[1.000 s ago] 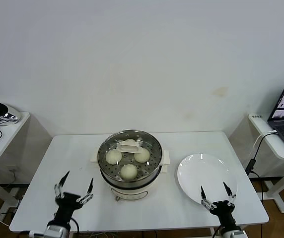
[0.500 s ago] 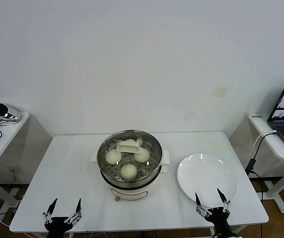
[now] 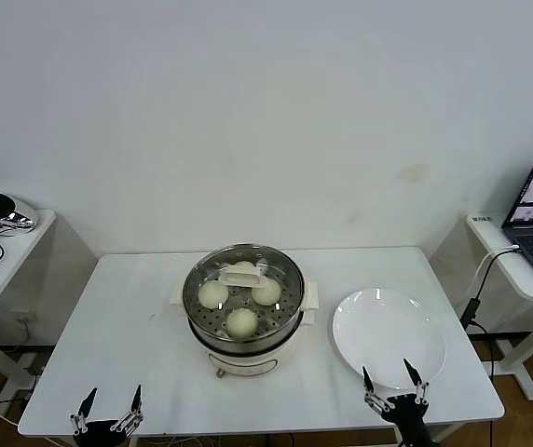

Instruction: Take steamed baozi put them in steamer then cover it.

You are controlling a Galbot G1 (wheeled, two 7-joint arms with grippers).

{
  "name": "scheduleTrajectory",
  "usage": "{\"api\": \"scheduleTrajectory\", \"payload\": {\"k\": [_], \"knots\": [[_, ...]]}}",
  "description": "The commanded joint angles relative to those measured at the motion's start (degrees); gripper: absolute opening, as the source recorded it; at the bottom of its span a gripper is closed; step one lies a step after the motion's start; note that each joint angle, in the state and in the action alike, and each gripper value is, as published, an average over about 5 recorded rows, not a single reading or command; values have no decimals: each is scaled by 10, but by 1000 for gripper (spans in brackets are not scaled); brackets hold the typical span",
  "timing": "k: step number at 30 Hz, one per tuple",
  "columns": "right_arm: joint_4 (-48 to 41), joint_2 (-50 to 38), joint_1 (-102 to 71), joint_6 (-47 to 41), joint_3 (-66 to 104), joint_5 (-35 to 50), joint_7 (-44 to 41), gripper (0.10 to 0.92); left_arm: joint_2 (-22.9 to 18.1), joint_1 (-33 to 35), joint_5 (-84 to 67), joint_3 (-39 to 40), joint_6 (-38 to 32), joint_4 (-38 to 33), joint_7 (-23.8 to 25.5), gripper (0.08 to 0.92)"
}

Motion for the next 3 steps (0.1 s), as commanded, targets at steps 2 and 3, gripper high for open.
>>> {"api": "scheduleTrajectory", "payload": {"k": [2, 3], "knots": [[5, 1, -5, -4, -12, 2, 3, 823, -3, 6, -10, -7, -3, 6, 5, 823], [5, 1, -5, -4, -12, 1, 4, 823, -3, 7, -10, -7, -3, 6, 5, 823]]}}
